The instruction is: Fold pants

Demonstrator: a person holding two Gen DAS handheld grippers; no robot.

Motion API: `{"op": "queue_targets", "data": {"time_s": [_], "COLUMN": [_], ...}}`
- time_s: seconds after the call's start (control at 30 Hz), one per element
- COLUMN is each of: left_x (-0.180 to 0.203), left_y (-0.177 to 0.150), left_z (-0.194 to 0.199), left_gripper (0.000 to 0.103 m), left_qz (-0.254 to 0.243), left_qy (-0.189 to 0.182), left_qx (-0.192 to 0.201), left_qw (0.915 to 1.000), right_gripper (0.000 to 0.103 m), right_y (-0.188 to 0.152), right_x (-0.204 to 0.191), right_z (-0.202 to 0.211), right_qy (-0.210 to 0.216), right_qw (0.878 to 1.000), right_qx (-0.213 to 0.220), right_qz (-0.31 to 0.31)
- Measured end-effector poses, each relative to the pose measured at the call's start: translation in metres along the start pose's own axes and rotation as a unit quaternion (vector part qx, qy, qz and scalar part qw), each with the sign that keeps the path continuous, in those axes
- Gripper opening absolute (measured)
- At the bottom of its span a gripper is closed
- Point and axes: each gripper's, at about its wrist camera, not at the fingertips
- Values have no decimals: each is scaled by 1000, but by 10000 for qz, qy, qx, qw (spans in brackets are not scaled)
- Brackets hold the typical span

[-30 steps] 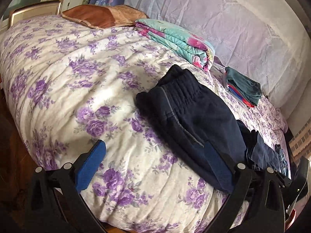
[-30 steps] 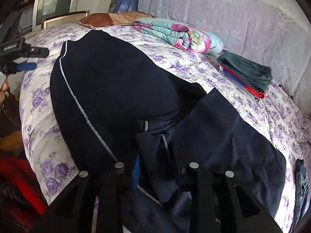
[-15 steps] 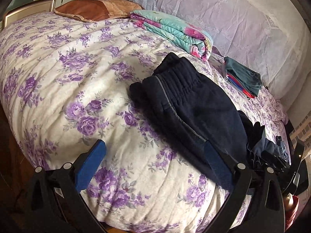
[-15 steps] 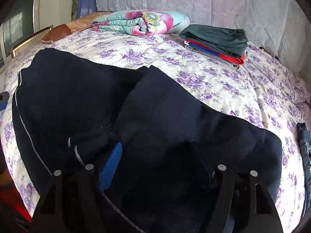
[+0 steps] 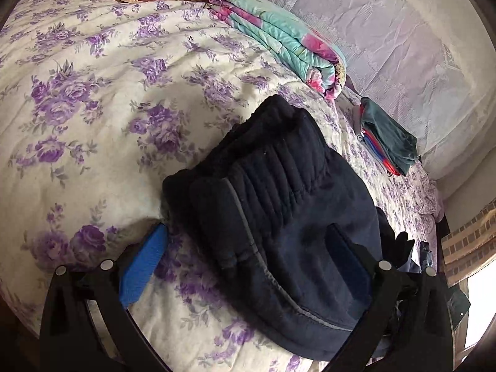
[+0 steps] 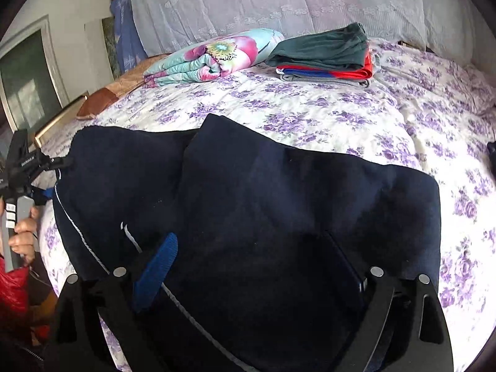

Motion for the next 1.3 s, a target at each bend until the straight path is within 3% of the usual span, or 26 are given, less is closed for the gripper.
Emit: {"op": "queue_targets", "data": {"time_s": [0.13, 0.23, 0.33, 0.4, 0.47, 0.5, 0.67, 0.73, 0.77, 0.83, 0.93, 1.03, 1.13, 1.2, 1.3], "left_x": [-5, -8, -13, -14, -16, -16, -5, 9, 20, 42, 81, 125, 179, 216, 273], "left_y": [2, 4, 6, 5, 5, 4, 5, 5, 4, 2, -3, -11, -24, -37, -66], "left_z": [5, 2, 1, 2, 2, 2, 12, 23, 29, 40, 55, 66, 70, 68, 60], "left_gripper": [95, 65, 60, 57, 52, 50, 34, 33, 32, 31, 29, 28, 28, 27, 27], "left_qz": [175, 323, 455, 482, 547, 572, 498, 209, 22, -347, -897, -1509, -2247, -2661, -3269], "left_qy": [-172, -156, -278, -297, -368, -392, -306, -175, -74, 76, 166, 209, 204, 99, -137], "left_qx": [235, 229, 193, 210, 219, 216, 331, 494, 593, 796, 1053, 1195, 1361, 1447, 1482], "left_qw": [9994, 9991, 9984, 9982, 9976, 9974, 9977, 9984, 9982, 9962, 9902, 9811, 9647, 9530, 9333], "right_gripper": [93, 92, 92, 93, 94, 95, 95, 95, 95, 96, 97, 97, 98, 98, 98], "right_y": [-3, -5, -2, -3, -13, -20, -16, -20, -23, -32, -37, -36, -44, -53, -70], "right_x": [3, 11, 9, 5, 3, 2, 22, 30, 34, 37, 40, 64, 108, 140, 179], "right_z": [7, 27, 53, 45, 11, -2, 34, 46, 44, 25, 29, 67, 101, 115, 112], "right_qy": [30, -94, -35, -489, -910, -1023, -448, -524, -697, -1128, -1018, -930, -1529, -1905, -1785], "right_qw": [9998, 9969, 9946, 9967, 9949, 9926, 9984, 9977, 9970, 9930, 9942, 9932, 9768, 9615, 9540], "right_qx": [168, 700, 986, 652, -156, -326, 326, 404, 310, -269, -103, 694, 1322, 1485, 1371], "right_qz": [-123, -356, -330, -41, 397, 566, -68, -156, -108, 242, 324, 14, -704, -1306, -1980]}}
Point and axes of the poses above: each gripper's, at about its wrist camera, not at the fingertips, and z roughly against the way its jaws point, x to its right, y to its top, and after that the axes turned 3 degrees about -y, right-handed
